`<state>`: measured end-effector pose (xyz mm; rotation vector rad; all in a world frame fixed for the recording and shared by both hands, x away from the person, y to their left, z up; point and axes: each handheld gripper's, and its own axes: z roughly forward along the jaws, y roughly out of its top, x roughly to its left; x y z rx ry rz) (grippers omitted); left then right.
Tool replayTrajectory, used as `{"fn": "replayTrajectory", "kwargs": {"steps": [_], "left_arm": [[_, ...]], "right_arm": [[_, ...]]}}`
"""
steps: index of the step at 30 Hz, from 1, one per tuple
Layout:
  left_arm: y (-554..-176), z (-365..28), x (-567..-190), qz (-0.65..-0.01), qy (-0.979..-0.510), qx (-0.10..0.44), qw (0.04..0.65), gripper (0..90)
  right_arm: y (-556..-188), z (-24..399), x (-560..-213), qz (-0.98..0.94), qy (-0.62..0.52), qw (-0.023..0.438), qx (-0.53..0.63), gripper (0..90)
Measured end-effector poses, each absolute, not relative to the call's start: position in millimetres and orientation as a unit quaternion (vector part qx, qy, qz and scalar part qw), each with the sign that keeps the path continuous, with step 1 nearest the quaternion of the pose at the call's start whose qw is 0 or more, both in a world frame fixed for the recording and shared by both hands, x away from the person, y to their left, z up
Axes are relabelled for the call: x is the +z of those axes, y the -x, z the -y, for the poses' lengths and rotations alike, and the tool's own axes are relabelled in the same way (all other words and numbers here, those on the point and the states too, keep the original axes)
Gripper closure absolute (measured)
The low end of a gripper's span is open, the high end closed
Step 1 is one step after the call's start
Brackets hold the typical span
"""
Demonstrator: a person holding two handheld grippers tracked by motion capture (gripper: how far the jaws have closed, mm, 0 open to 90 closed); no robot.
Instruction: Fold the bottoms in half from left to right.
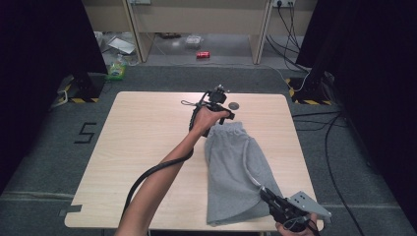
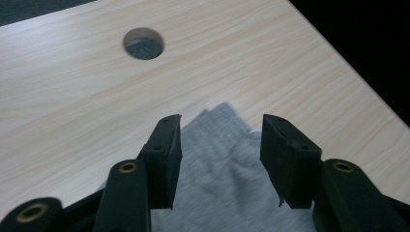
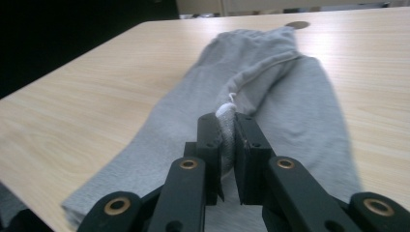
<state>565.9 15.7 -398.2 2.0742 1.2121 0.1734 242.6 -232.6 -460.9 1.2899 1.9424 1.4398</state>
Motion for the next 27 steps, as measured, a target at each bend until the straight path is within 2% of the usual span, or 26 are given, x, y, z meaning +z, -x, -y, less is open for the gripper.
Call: {"fn": "replayTrajectory", "kwargs": {"steps": [9,13,17,19,22,27], "left_arm": [[-569,-61,-417,-0.490,-0.800,0.061,0.341,46.3],[-567,-69,-426,-0.490,-0.804,0.056,0.332,45.1],[-565,-75,-435,-0.489,-0.808,0.046,0.326,43.8],[-564,-77,-440,-0.490,-0.808,0.042,0.324,43.5],[-562,-80,-447,-0.494,-0.808,0.039,0.320,42.9],[-556,-79,-457,-0.492,-0.810,0.033,0.318,41.7]], "right_arm": [[-231,275,-468,-0.671,-0.510,0.242,0.481,83.0],[-232,289,-482,-0.673,-0.534,0.237,0.453,82.7],[-235,296,-490,-0.666,-0.555,0.223,0.446,74.2],[-236,299,-486,-0.654,-0.563,0.236,0.447,66.5],[-241,296,-480,-0.653,-0.558,0.247,0.448,59.9],[-262,281,-473,-0.688,-0.530,0.262,0.421,57.5]]}}
